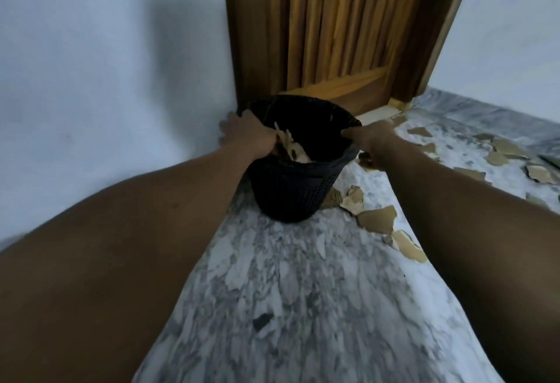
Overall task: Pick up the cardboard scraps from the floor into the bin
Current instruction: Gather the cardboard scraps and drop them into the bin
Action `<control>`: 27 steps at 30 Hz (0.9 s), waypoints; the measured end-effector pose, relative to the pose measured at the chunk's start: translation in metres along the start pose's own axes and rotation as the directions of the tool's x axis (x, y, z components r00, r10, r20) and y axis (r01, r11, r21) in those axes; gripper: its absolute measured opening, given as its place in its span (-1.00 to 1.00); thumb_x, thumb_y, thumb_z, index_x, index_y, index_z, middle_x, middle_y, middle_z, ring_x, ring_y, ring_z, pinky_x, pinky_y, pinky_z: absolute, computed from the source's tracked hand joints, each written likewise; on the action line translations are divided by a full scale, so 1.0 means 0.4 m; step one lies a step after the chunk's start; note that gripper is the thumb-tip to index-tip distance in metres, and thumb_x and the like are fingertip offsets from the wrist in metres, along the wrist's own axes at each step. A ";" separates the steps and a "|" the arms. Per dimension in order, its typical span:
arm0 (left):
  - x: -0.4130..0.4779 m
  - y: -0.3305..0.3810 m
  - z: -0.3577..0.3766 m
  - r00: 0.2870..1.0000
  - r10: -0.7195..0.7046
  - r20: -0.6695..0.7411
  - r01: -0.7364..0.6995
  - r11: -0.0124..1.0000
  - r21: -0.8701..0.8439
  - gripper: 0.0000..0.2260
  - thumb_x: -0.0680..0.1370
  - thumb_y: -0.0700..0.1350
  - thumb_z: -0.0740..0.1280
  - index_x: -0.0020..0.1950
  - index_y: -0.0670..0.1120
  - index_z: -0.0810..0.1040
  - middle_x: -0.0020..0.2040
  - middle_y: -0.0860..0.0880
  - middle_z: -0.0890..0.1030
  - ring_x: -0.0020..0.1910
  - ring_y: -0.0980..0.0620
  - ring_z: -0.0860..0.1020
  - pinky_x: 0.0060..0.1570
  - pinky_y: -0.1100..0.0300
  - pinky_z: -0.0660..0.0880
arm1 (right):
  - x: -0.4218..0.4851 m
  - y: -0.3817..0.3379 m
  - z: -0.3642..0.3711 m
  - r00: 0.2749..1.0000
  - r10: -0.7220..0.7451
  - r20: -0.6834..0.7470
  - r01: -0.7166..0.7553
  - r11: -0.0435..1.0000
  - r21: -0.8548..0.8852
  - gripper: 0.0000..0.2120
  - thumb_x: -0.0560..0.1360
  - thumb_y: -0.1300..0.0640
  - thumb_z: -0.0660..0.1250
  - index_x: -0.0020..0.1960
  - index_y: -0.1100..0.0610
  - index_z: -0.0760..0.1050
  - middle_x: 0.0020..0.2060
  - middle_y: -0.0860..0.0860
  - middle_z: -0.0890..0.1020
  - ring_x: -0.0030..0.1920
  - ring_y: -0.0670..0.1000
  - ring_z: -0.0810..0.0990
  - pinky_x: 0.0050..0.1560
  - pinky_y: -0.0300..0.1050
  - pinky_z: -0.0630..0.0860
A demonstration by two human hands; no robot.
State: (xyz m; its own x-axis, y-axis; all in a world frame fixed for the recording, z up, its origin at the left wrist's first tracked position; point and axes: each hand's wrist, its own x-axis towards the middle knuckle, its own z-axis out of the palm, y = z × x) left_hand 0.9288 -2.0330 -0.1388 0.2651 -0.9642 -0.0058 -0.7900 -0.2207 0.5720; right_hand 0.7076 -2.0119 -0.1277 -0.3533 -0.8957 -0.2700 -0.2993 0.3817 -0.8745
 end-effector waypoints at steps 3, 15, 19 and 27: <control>-0.005 -0.035 0.025 0.984 -0.178 0.023 0.176 0.981 0.076 -0.32 0.49 0.03 0.37 0.51 -0.19 0.20 0.46 -0.20 0.26 0.38 -0.21 0.31 0.34 -0.05 0.29 | -0.017 0.045 0.007 0.964 0.163 0.212 -0.157 0.987 -0.046 -0.59 0.56 -0.03 0.38 0.24 0.17 0.33 0.09 0.17 0.46 0.01 0.20 0.59 0.02 0.07 0.58; -0.080 0.145 0.085 0.985 -0.087 0.152 0.159 0.802 -0.576 -0.88 0.62 -0.18 0.29 0.09 -0.19 0.40 0.05 -0.18 0.54 -0.18 -0.09 0.52 -0.23 0.21 0.61 | 0.053 0.038 -0.083 0.967 0.076 0.244 -0.162 0.921 0.353 -0.87 0.65 0.26 0.18 0.18 0.21 0.39 0.03 0.15 0.50 -0.15 0.11 0.54 -0.49 -0.09 0.61; -0.073 0.232 0.213 0.993 0.048 0.111 0.042 0.724 -0.689 -0.73 0.57 -0.20 0.37 0.24 -0.07 0.41 0.14 -0.07 0.52 -0.03 -0.04 0.55 -0.12 0.08 0.61 | 0.141 0.121 -0.178 0.996 0.061 0.067 -0.087 0.852 0.516 -0.74 0.61 0.24 0.25 0.28 0.18 0.34 0.04 0.17 0.51 0.02 0.18 0.59 -0.47 -0.03 0.63; -0.063 0.398 0.431 0.960 0.168 0.222 -0.040 0.873 -0.485 -0.66 0.61 -0.23 0.29 0.37 -0.04 0.38 0.10 -0.07 0.53 -0.04 -0.08 0.54 0.06 0.09 0.53 | 0.245 0.314 -0.246 0.970 0.172 -0.170 -0.008 0.726 0.688 -0.33 0.57 0.29 0.21 0.56 0.01 -0.03 0.32 0.15 0.38 0.05 0.21 0.53 0.06 0.17 0.61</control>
State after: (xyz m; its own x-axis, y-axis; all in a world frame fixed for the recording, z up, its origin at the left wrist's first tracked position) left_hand 0.7009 -2.0690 -0.1888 -0.0007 -0.9957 -0.0923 -0.4325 -0.0829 0.8978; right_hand 0.5483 -2.0293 -0.2245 -0.5452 -0.7647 -0.3435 0.3949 0.1271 -0.9099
